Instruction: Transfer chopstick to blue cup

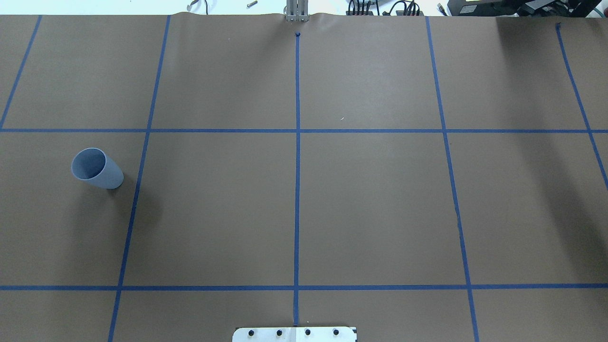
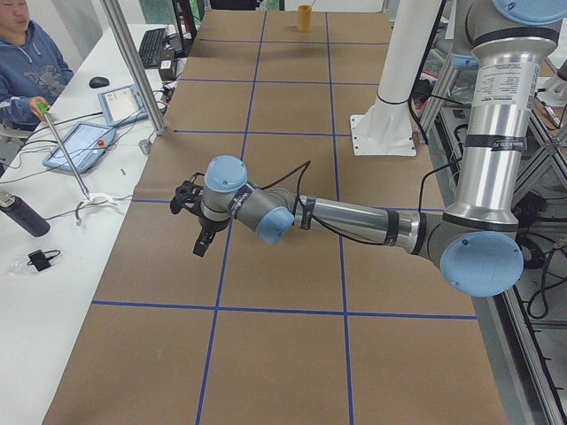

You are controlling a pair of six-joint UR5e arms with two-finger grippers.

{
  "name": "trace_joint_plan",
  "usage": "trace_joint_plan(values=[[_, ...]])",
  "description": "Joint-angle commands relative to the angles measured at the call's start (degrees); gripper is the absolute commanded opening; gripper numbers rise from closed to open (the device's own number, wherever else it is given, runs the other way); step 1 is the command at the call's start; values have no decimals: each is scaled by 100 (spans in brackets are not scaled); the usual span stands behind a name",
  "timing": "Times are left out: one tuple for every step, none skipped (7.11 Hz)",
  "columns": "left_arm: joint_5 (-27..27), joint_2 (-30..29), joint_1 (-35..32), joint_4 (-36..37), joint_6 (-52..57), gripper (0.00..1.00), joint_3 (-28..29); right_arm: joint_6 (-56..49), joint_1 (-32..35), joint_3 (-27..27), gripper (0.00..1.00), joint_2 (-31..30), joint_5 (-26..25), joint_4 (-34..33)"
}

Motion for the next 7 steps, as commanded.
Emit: trace_joint_plan(values=[[-63,13,-23,44,-46,99,-28,10,3,54,100,-2,8,97],[-386,-74,-22,358,-55,99,-124,10,-23,45,100,16,8,62],[-555,-380,-22,1161,-55,99,-186,19,-76,10,100,59,8,44],[-556,-574,-31,1726,6,98,-204,19,-163,-25,100,147,16,-191],[-521,-559,-5,1793,6,98,-195,11,-199,-60,100,513,-10,-872],[-521,-593,73,2107,85,98,-213,-33,-278,-104,100,569,-45,-1131],[-512,-594,-39,2449,816,98,-213,-51,-270,-26,100,474,51,-1108]])
